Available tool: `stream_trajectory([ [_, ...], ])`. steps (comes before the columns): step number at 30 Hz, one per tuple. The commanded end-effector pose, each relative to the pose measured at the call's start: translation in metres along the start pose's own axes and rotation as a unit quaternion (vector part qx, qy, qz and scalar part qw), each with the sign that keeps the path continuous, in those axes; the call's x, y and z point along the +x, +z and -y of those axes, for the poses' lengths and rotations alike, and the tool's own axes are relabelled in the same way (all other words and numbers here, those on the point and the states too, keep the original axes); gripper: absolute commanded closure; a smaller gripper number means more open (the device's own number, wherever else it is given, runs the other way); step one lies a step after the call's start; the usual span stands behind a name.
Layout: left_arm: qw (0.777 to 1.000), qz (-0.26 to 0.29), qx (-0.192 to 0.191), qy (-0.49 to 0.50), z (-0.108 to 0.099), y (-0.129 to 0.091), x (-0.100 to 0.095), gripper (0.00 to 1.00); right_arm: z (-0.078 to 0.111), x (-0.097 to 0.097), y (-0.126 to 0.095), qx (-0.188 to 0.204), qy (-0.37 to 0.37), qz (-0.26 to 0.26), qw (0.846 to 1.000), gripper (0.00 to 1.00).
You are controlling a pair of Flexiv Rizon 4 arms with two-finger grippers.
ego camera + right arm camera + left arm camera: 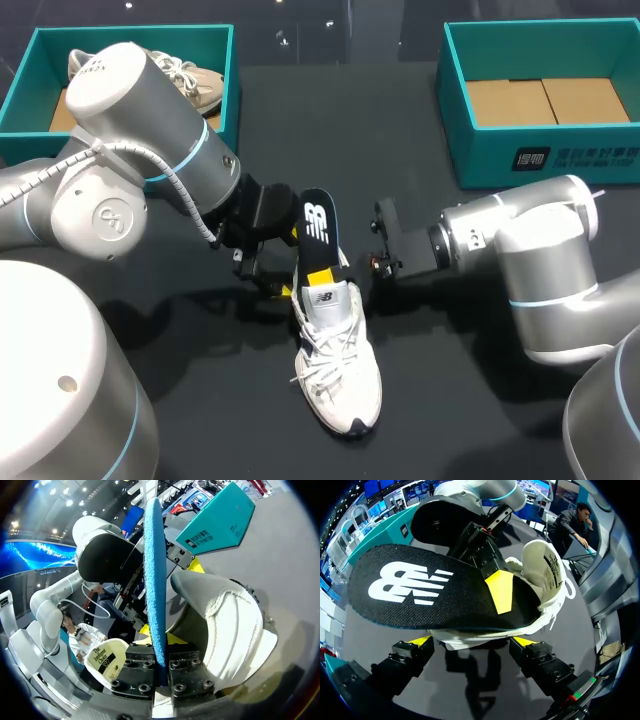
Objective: Take the shoe out of the shoebox, open the shoe tongue, remove and reinsert the insole, then place the shoe into the shoebox
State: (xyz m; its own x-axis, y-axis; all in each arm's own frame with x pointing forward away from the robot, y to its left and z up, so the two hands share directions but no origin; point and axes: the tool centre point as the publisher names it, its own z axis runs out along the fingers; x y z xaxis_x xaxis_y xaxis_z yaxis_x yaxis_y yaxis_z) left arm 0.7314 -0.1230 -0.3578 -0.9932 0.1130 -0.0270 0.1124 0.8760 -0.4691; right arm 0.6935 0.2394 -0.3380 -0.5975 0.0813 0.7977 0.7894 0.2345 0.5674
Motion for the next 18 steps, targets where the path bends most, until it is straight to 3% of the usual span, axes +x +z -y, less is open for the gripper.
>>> stream_trajectory([
  [1,1.000,0.000,-0.001,0.000,0.000,0.001,0.000,0.00,0.003,0.001,0.002,-0.007,-0.007,-0.004,1.000,1.00],
  [2,1.000,0.000,-0.001,0.000,0.000,0.001,0.000,0.00,0.002,0.001,0.002,-0.010,-0.011,-0.005,1.000,1.00],
  [3,1.000,0.000,-0.001,0.000,0.000,0.001,0.000,0.00,0.000,0.002,0.001,-0.014,-0.017,-0.009,1.000,0.93],
  [7,1.000,0.000,-0.001,0.000,0.000,0.001,0.000,0.00,-0.008,0.007,-0.003,-0.021,-0.031,-0.012,0.999,0.82],
  [18,1.000,0.000,-0.001,0.000,0.000,0.001,0.000,0.00,-0.026,0.010,-0.007,-0.016,-0.059,-0.014,0.998,0.80],
])
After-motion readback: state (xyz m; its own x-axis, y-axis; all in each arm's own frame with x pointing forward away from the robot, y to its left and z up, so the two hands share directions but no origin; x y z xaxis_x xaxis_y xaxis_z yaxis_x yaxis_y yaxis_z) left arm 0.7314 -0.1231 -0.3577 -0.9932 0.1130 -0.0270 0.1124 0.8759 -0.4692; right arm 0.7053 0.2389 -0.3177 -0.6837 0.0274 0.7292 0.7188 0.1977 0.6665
